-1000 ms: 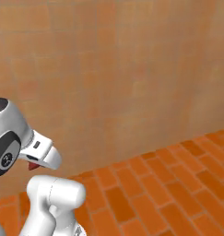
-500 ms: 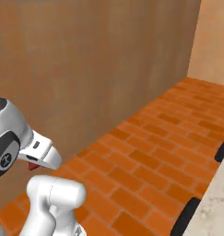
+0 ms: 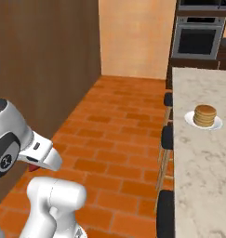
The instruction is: Take the strawberry from the fridge and place it on top of the pancake, located on the dining counter.
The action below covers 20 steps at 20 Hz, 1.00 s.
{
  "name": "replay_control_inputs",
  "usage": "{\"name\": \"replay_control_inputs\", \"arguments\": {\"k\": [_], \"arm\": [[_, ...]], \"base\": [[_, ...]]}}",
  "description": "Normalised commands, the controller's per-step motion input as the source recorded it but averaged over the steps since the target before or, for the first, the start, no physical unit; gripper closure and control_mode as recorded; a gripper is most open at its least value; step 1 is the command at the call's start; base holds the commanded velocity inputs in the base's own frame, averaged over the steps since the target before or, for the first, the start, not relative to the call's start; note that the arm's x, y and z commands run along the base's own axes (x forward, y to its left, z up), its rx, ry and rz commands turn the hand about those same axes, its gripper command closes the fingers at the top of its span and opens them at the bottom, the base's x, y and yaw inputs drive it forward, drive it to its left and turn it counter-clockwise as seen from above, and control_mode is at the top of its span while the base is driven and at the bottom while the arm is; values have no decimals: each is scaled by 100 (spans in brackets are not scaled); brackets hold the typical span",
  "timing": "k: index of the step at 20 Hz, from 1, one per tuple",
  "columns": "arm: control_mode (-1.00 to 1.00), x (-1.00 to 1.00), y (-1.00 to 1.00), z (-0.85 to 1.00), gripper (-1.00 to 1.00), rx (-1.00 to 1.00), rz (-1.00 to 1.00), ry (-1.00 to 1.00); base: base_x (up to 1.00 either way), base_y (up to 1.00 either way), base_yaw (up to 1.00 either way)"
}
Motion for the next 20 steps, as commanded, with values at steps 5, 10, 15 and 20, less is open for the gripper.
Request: {"name": "replay_control_inputs", "arguments": {"k": [5,10,15,20], "arm": [[100,0,0,0,100,0,0,0],[100,0,0,0,100,0,0,0],[100,0,0,0,100,0,0,0],[100,0,0,0,100,0,0,0]], "base": [[55,31,-81],[54,31,-82],[59,39,-81],[72,53,-77]]}}
